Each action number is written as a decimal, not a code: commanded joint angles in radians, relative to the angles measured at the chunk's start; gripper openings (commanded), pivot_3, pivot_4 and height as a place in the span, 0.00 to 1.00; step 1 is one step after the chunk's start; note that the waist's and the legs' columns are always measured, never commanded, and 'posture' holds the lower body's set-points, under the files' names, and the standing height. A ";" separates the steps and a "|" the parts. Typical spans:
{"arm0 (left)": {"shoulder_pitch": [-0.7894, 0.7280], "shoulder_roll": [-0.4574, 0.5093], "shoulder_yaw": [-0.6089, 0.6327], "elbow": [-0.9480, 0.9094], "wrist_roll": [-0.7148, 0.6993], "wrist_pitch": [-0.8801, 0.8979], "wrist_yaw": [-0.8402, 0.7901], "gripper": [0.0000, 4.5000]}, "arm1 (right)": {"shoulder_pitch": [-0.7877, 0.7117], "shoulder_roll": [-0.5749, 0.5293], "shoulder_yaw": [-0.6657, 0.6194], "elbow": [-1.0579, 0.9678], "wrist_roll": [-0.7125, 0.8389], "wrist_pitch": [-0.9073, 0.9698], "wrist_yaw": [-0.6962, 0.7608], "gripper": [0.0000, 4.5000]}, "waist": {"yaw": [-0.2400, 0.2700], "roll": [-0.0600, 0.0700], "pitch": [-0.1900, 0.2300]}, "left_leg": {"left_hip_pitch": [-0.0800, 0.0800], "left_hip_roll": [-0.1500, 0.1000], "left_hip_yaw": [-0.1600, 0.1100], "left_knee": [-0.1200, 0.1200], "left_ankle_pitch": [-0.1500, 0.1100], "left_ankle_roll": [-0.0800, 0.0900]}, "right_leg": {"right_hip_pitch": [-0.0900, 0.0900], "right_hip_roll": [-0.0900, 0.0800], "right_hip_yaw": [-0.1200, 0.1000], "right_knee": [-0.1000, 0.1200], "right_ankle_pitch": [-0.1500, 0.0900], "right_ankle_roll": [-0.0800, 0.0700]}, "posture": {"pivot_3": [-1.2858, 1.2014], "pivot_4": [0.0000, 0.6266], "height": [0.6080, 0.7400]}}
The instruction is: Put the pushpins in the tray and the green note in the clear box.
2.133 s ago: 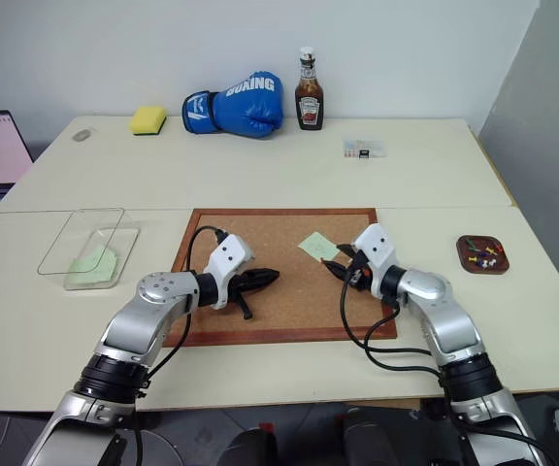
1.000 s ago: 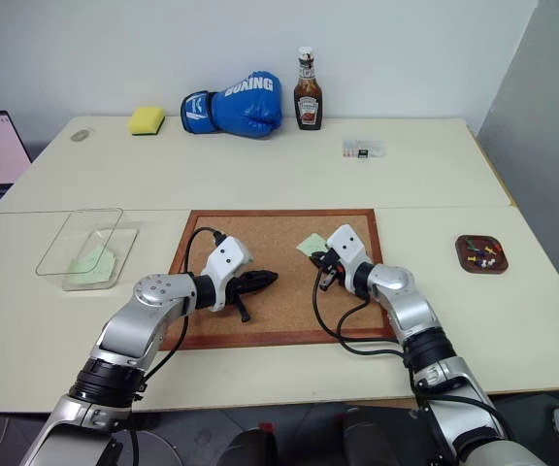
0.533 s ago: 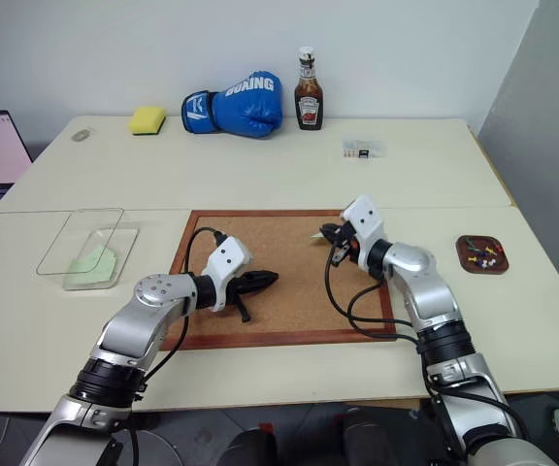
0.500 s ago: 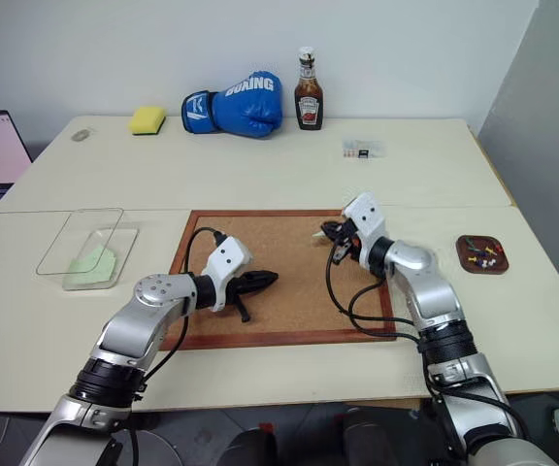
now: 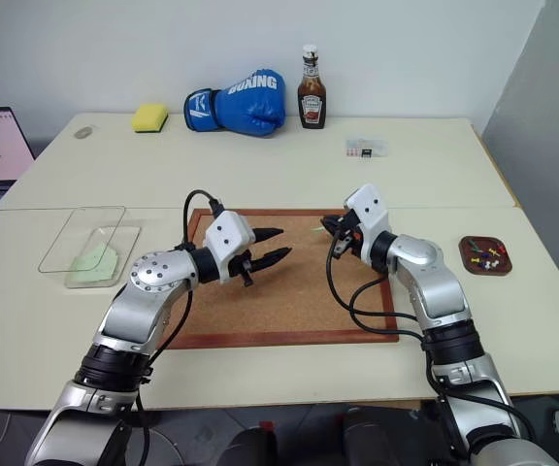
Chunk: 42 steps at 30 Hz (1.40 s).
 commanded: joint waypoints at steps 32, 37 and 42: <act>-0.133 -0.089 -0.071 0.254 0.180 -0.286 0.139 0.19 | 0.025 0.014 0.033 -0.207 0.057 0.107 0.004 0.00 | 0.000 0.000 0.000 | -0.001 0.000 -0.001 0.000 0.000 0.000 | 0.000 0.000 -0.001 0.000 0.000 0.000 | 0.52 0.24 1.00; -0.138 -0.075 -0.082 0.264 0.216 -0.324 0.159 0.00 | 0.016 0.008 0.022 -0.188 0.057 0.099 0.003 0.00 | 0.000 0.000 0.000 | -0.001 0.000 -0.001 0.000 0.000 0.000 | 0.000 0.000 -0.001 0.000 0.000 0.000 | 0.52 0.24 1.00; -0.142 -0.056 -0.098 0.293 0.266 -0.391 0.179 0.00 | 0.003 0.008 0.009 -0.168 0.063 0.097 -0.001 0.00 | 0.000 0.000 0.000 | 0.000 0.000 -0.001 0.000 0.000 0.000 | 0.000 0.000 -0.001 0.000 0.000 0.000 | 0.52 0.24 1.00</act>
